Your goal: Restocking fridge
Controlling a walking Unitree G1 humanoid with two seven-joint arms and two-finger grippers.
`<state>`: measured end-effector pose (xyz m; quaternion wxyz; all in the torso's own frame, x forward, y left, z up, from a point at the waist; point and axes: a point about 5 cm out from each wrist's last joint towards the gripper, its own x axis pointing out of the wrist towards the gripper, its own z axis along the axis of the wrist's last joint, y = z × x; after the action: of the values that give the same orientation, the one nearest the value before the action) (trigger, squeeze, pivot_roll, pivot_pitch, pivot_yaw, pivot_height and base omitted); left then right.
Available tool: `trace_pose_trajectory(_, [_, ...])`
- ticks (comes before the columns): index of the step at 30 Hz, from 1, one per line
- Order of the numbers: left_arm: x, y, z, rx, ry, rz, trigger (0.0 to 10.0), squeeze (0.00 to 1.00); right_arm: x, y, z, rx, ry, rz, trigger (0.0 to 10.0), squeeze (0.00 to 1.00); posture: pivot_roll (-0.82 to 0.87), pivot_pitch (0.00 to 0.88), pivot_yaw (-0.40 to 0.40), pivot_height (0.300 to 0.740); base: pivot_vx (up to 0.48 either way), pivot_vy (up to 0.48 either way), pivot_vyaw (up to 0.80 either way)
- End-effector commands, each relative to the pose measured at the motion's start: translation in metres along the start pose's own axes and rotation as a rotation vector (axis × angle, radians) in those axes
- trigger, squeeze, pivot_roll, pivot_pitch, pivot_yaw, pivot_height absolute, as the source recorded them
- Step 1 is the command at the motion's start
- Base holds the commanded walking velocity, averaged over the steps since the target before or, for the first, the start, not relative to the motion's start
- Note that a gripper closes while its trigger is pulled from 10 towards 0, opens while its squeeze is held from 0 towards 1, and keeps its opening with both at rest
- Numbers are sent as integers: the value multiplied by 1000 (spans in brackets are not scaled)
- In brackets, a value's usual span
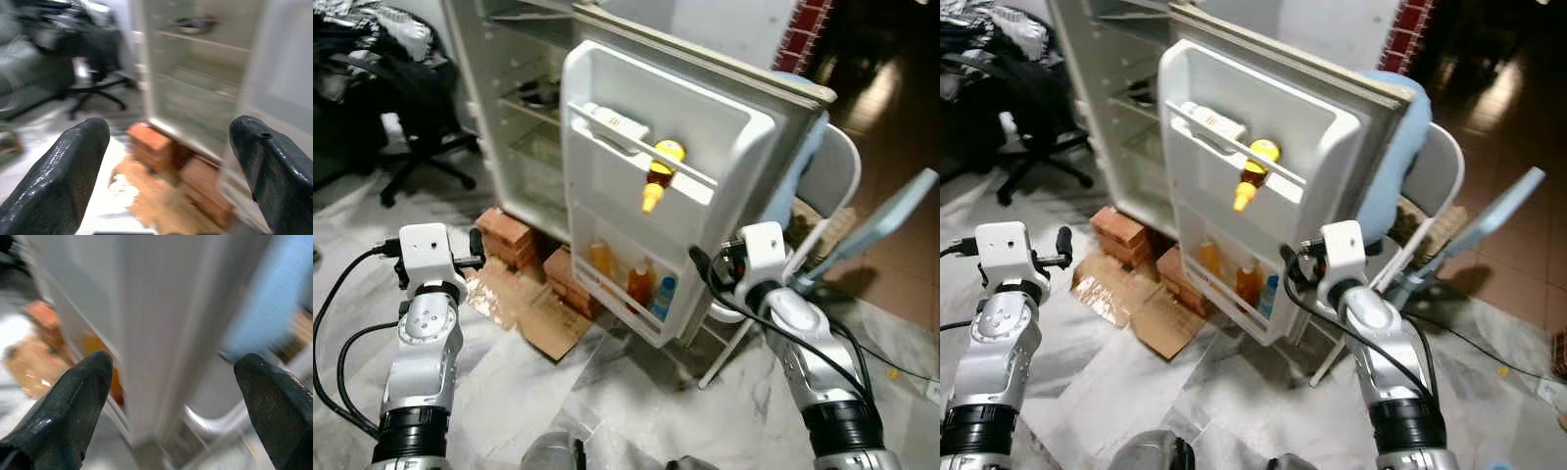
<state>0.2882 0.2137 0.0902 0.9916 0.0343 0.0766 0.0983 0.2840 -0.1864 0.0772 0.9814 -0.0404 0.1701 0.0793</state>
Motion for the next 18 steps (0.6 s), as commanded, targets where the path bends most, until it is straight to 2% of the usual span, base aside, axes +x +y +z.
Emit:
trace_pose_trajectory(1, [0,6,2,14,3,8,10000,0,2,2,9,-2,-18,-10,10000,0,41,0,-37,740,0,480,0])
trace_pose_trajectory(5, [-1,4,3,11,5,-1,10000,0,2,5,6,6,17,12,10000,0,42,0,-40,740,0,480,0])
trace_pose_trajectory(8, [-1,3,5,18,-3,-12,10000,0,3,12,7,21,27,81,10000,0,42,0,-41,740,0,480,0])
trace_pose_trajectory(13, [1,2,9,17,-16,-31,10000,0,5,26,23,18,-58,196,10000,0,45,0,-45,740,55,434,0])
trace_pose_trajectory(18, [3,3,11,19,-17,-34,10000,0,6,29,30,43,-98,211,10000,0,47,0,-47,740,276,395,0])
